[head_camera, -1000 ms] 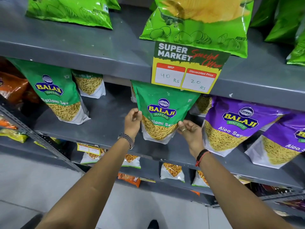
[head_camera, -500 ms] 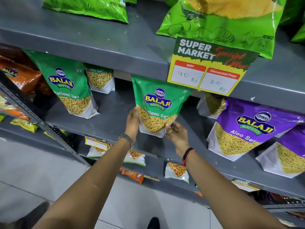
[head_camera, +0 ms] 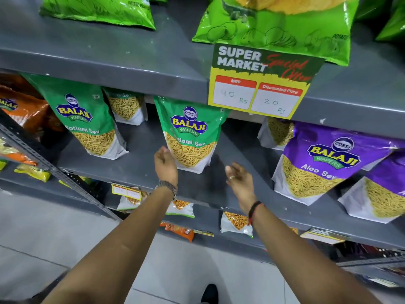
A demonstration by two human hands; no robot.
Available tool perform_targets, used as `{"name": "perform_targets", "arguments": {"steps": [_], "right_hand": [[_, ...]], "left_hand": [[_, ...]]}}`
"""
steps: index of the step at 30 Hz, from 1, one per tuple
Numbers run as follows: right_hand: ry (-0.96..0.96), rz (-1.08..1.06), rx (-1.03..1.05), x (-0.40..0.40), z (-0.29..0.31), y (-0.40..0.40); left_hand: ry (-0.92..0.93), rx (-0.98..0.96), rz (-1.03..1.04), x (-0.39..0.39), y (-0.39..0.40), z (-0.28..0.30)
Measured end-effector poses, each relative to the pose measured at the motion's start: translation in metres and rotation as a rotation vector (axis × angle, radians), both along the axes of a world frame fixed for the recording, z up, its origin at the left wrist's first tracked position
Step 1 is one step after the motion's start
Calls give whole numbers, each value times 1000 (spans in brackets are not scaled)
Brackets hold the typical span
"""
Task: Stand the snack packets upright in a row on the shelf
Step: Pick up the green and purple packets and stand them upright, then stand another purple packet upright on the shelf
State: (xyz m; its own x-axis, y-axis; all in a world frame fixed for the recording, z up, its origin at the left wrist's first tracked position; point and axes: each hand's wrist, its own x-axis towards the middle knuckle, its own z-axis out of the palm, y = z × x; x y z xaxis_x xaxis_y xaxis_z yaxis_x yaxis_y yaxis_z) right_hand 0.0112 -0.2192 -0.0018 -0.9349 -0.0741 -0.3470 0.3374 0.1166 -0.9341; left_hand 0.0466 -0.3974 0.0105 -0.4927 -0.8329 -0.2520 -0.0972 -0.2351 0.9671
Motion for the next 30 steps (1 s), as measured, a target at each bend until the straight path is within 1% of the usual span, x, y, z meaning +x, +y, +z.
{"name": "perform_targets", "arguments": {"steps": [2,4,7,9,11,12,14,16,18,20,22,24,28,30], "right_hand": [[16,-115,-13,12,-9,41],[23,-233,7,27,-18,88],[88,-415,41,42,-20,153],[135,-519,21,40,-12,186],[157,-585,6,30,0,210],[149,-595,-17,25,5,219],[90,-558,-74,15,13,229],[20,-491,-129,8,18,228],[-20,-426,-164,4,20,219],[-47,-365,-169,2,21,209],[-53,-345,-175,-1,23,201],[-67,-325,-163,-3,24,196],[-76,-251,-135,-8,27,187],[-72,-236,-139,-10,26,183]], "left_hand": [[-11,32,29,9,27,-15],[27,135,-32,16,62,-23],[132,276,-149,10,113,-25],[151,341,-286,-2,143,-18],[107,368,-499,-17,172,-8],[65,349,-617,-23,186,-4],[-31,230,-823,-32,209,2],[-93,77,-944,-35,227,6],[-116,-42,-958,-33,237,5],[-106,-109,-948,-29,239,3],[-83,-90,-957,-28,237,-1],[-69,-32,-947,-27,234,-3],[-17,1,-825,-26,226,-6],[2,21,-799,-25,224,-7]]}}
